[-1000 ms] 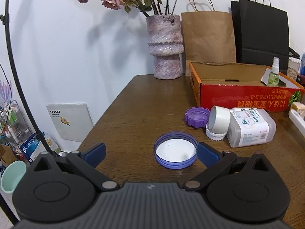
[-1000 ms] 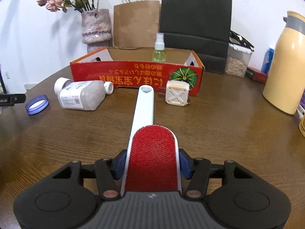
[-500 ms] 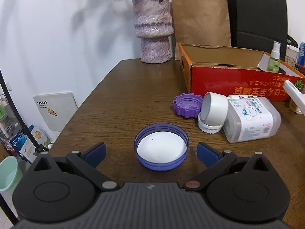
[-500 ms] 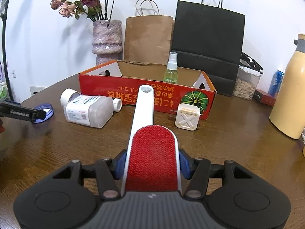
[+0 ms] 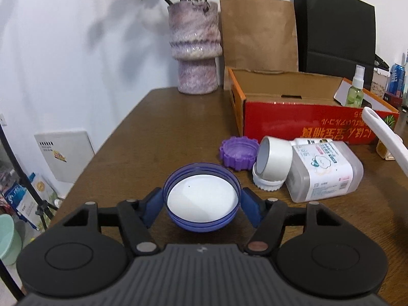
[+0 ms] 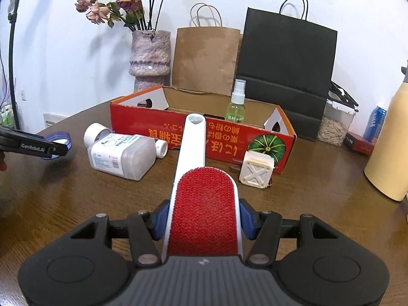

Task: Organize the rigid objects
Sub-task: 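Carry the lint brush toward the box with the right tool while the left tool carries the lid, then open the right tool to drop the lint brush in the box while the left tool releases the lid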

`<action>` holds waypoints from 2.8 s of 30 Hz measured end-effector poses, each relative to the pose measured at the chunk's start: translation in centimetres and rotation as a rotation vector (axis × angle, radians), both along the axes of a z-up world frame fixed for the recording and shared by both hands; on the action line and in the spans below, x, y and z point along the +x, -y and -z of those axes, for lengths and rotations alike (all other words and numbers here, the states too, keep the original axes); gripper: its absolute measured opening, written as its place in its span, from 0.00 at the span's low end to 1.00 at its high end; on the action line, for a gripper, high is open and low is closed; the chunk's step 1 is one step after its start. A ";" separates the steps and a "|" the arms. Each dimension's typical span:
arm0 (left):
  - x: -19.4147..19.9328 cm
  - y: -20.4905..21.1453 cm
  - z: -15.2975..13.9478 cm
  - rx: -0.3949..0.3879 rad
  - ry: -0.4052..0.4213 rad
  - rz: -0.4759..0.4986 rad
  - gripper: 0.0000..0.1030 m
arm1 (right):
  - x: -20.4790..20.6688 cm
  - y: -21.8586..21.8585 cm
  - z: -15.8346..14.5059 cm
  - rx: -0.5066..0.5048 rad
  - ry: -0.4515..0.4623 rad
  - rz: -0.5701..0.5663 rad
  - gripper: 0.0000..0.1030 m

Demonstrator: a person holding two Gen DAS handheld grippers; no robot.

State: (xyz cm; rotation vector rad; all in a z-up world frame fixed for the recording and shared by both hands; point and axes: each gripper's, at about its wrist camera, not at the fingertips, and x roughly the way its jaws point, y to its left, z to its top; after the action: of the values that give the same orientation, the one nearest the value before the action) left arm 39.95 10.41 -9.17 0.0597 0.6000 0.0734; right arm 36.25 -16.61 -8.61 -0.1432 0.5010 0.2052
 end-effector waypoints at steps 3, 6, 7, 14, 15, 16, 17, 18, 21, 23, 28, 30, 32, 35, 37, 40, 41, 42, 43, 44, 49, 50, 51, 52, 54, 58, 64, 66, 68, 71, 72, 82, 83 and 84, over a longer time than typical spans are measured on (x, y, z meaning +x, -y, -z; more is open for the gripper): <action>-0.3 0.3 -0.6 0.014 0.019 0.002 0.65 | 0.2 -0.2 -0.4 -0.001 0.014 -0.007 0.54; -0.7 0.6 -1.3 0.011 0.034 0.001 0.65 | 0.5 -0.4 -0.9 -0.001 0.032 -0.014 0.54; -0.8 0.7 -1.6 0.007 0.040 0.001 0.65 | 0.6 -0.5 -1.1 -0.001 0.038 -0.015 0.54; -1.3 1.9 -4.1 -0.013 0.087 0.022 0.66 | 1.5 -1.0 -2.7 0.000 0.098 -0.025 0.54; -1.3 2.2 -4.5 -0.015 0.093 0.026 0.66 | 1.7 -1.1 -3.0 0.000 0.106 -0.028 0.54; -1.2 2.5 -4.8 -0.016 0.102 0.031 0.66 | 1.9 -1.2 -3.2 0.002 0.113 -0.029 0.54; -1.2 2.8 -5.2 -0.015 0.115 0.036 0.66 | 2.2 -1.3 -3.4 0.005 0.120 -0.031 0.54; -1.1 3.1 -5.5 -0.013 0.125 0.038 0.66 | 2.4 -1.4 -3.6 0.008 0.127 -0.032 0.54; -0.5 4.1 -6.4 -0.019 0.145 0.046 0.66 | 3.3 -1.7 -4.4 0.022 0.150 -0.034 0.54; 0.0 4.5 -6.9 -0.025 0.159 0.041 0.66 | 3.9 -1.8 -4.8 0.029 0.163 -0.032 0.54; 1.2 5.6 -7.8 -0.038 0.191 0.032 0.66 | 5.7 -2.1 -5.1 0.044 0.167 -0.028 0.54; 1.7 6.0 -8.1 -0.037 0.202 0.029 0.66 | 6.4 -2.2 -5.2 0.051 0.170 -0.025 0.54; 2.3 6.4 -8.2 -0.035 0.209 0.029 0.66 | 7.0 -2.3 -5.4 0.058 0.176 -0.019 0.53; 3.1 6.9 -8.4 -0.036 0.216 0.027 0.66 | 8.1 -2.4 -5.7 0.063 0.187 -0.019 0.54; 3.7 7.2 -8.4 -0.040 0.219 0.026 0.66 | 8.7 -2.4 -6.0 0.067 0.193 -0.025 0.54; 4.7 7.6 -8.5 -0.038 0.226 0.020 0.66 | 9.8 -2.6 -6.3 0.071 0.193 -0.038 0.54; 5.0 7.7 -8.5 -0.038 0.227 0.018 0.66 | 10.2 -2.7 -6.3 0.071 0.191 -0.041 0.54; 5.4 7.9 -8.5 -0.038 0.228 0.016 0.66 | 10.5 -2.8 -6.3 0.072 0.189 -0.042 0.54; 5.7 8.0 -8.5 -0.039 0.228 0.015 0.66 | 11.0 -2.9 -6.2 0.072 0.184 -0.044 0.54; 6.2 8.1 -8.5 -0.037 0.229 0.015 0.66 | 11.4 -3.0 -6.2 0.072 0.180 -0.046 0.54; 7.8 8.5 -8.3 -0.035 0.224 0.010 0.66 | 13.3 -3.6 -6.1 0.069 0.170 -0.056 0.54; 8.2 8.6 -8.3 -0.037 0.222 0.011 0.66 | 13.6 -3.6 -6.0 0.070 0.168 -0.057 0.54; 8.6 8.7 -8.2 -0.036 0.223 0.012 0.66 | 13.9 -3.7 -6.0 0.070 0.166 -0.057 0.54; 8.9 8.8 -8.2 -0.035 0.224 0.010 0.66 | 14.3 -3.7 -6.0 0.070 0.163 -0.058 0.54; 9.6 9.0 -8.2 -0.035 0.225 0.008 0.66 | 14.9 -3.8 -6.0 0.068 0.160 -0.059 0.54; 11.0 9.4 -8.1 -0.032 0.228 0.006 0.66 | 16.2 -3.9 -5.9 0.060 0.155 -0.059 0.54; 13.0 9.9 -8.0 -0.024 0.228 0.010 0.66 | 18.3 -4.0 -5.7 0.042 0.141 -0.052 0.54; 13.5 10.1 -7.9 -0.020 0.227 0.012 0.66 | 18.8 -4.1 -5.7 0.036 0.136 -0.050 0.54; 14.1 10.3 -7.7 -0.015 0.223 0.014 0.66 | 19.3 -4.1 -5.6 0.029 0.132 -0.052 0.54; 14.8 10.4 -7.5 -0.012 0.215 0.011 0.66 | 20.1 -4.1 -5.6 0.020 0.129 -0.055 0.54; 15.1 10.4 -7.4 -0.014 0.211 0.011 0.66 | 20.3 -4.1 -5.5 0.016 0.130 -0.058 0.54; 17.2 10.4 -6.0 0.001 0.164 0.006 0.66 | 22.4 -4.2 -5.2 -0.048 0.141 -0.063 0.54; 17.3 10.4 -5.9 0.004 0.161 0.007 0.66 | 22.5 -4.1 -5.1 -0.051 0.138 -0.064 0.54; 17.4 10.5 -5.8 0.008 0.158 0.008 0.66 | 22.6 -4.0 -5.0 -0.052 0.136 -0.063 0.54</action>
State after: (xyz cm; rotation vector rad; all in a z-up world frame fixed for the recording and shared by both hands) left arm 57.36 -0.05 -3.37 0.0633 0.4421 0.0719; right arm 58.88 -12.59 -3.57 -0.2226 0.3674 0.2425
